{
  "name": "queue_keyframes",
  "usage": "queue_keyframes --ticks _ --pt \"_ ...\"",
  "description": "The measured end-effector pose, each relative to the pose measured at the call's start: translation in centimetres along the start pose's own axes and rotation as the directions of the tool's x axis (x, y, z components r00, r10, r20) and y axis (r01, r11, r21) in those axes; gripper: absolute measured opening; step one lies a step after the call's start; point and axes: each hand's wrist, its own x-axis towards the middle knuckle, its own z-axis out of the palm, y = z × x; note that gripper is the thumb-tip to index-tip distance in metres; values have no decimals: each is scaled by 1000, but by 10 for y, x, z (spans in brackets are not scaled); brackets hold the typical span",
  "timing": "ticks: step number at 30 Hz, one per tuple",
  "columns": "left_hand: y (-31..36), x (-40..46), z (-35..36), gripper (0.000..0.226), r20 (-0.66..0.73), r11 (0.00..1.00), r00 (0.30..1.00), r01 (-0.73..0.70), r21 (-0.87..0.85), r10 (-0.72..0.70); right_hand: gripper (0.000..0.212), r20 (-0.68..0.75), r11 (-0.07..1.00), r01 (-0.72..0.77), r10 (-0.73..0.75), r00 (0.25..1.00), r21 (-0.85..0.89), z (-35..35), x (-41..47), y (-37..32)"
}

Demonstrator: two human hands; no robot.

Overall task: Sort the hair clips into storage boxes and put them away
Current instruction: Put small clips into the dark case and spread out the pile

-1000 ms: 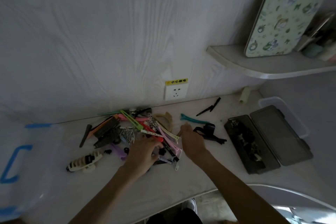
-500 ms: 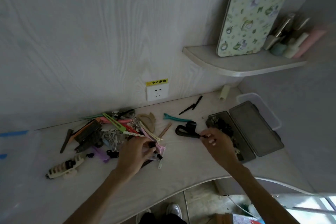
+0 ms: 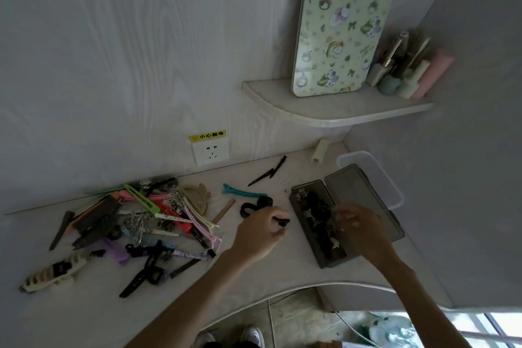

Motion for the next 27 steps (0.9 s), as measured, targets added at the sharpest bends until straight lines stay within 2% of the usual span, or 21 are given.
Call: queue_keyframes --ticks 3,6,9,12,13,15,16,19,21,23,25,27 --pt "-37 -21 -10 27 -32 996 996 79 39 -78 45 105 998 51 -55 993 33 25 9 -8" --pt "-65 -44 -26 22 -148 989 979 146 34 -139 31 244 988 151 -136 960 -42 63 16 -31" --pt "-92 -73 -48 22 -386 957 903 258 129 -191 22 382 957 279 -231 895 -74 116 19 -70" --pt "-117 -107 -64 37 -521 851 820 434 297 -236 29 400 894 439 -373 837 -84 167 17 -99" --pt "-122 -117 -68 40 -537 804 801 490 337 -263 35 390 847 525 -455 801 -91 184 18 -106" --pt "-133 -135 -78 42 -532 718 785 566 405 -318 52 383 690 711 -626 679 -133 214 27 -117" --pt "-140 -141 -85 41 -518 702 775 593 395 -362 59 392 628 761 -666 635 -166 225 33 -119" --pt "-160 -155 -108 34 -449 715 728 657 239 -519 57 533 574 749 -542 650 -330 240 52 -116" --pt "-172 -162 -119 27 -403 727 728 660 189 -555 54 501 587 712 -515 696 -385 238 64 -109" --pt "-179 -168 -124 21 -387 742 730 653 154 -562 49 387 629 673 -551 740 -390 231 68 -109" --pt "-181 -171 -124 20 -409 757 727 642 122 -551 38 301 595 721 -658 691 -354 228 60 -112" --pt "-177 -172 -122 20 -453 759 704 645 85 -547 27 360 565 799 -715 599 -206 225 39 -113"
